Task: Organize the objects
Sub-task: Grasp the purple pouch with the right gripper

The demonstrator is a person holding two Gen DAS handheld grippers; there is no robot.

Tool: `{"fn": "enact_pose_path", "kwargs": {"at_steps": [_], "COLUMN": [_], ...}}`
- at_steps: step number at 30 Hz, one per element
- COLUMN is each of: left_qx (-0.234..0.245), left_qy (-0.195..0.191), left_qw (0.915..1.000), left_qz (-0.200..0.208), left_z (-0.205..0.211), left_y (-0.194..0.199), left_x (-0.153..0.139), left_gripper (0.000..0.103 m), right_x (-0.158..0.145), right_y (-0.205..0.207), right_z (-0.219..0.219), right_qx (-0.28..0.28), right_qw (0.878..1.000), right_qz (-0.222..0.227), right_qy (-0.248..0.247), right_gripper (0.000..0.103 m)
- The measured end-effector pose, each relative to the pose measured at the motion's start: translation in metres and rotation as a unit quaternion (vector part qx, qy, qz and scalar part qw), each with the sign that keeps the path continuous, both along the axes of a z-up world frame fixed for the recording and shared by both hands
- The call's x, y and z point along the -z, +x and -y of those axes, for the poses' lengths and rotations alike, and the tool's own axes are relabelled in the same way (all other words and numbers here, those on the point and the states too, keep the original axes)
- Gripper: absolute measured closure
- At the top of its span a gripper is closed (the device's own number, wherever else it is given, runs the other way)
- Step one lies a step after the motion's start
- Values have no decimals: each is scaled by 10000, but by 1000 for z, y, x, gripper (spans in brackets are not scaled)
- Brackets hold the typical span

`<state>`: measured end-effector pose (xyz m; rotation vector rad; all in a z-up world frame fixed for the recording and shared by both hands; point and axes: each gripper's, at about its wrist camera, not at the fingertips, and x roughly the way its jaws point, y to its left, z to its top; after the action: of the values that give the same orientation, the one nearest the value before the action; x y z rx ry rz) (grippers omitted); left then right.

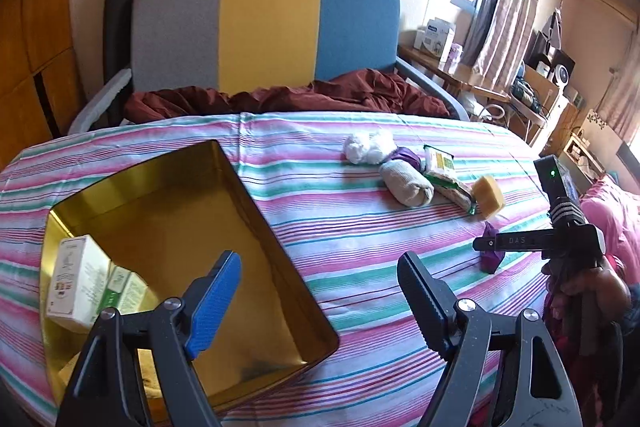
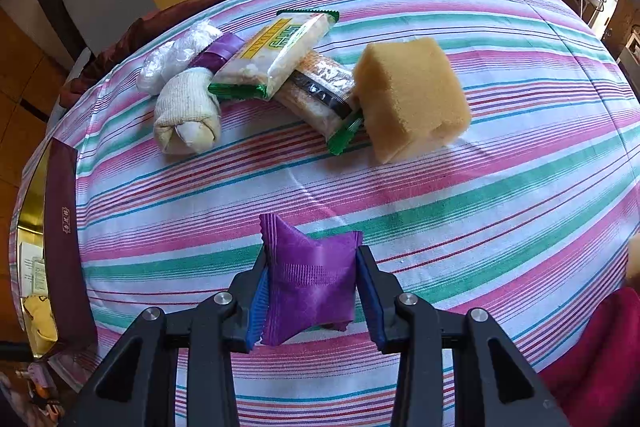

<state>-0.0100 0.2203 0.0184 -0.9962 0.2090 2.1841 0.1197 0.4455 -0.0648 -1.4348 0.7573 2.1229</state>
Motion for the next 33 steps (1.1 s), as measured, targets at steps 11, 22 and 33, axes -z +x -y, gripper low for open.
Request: {"fn": "enact_pose_path", "kwargs": {"at_steps": [11,22,33], "left_qx": [247,-51,-279], "left_qy": [-126,-283,-210], "left_qw": [9988,9959,9876], "left_qz": [394,854,1530], "left_z": [-77,-158,-213], "left_y": [-32,-120,-183], "left_x": [4,34,74], "left_gripper": [25,64,64], "right_x": [-1,-3,-1], "right_y": [-1,-5,0], "right_z": [7,4,5], "right_qx": [-110,-255,-284], "right_qw": [9998,9996,9995], "right_qz": [90,27,-16], "right_qy": [115,70,-123], "right_gripper": [63,63,63]}}
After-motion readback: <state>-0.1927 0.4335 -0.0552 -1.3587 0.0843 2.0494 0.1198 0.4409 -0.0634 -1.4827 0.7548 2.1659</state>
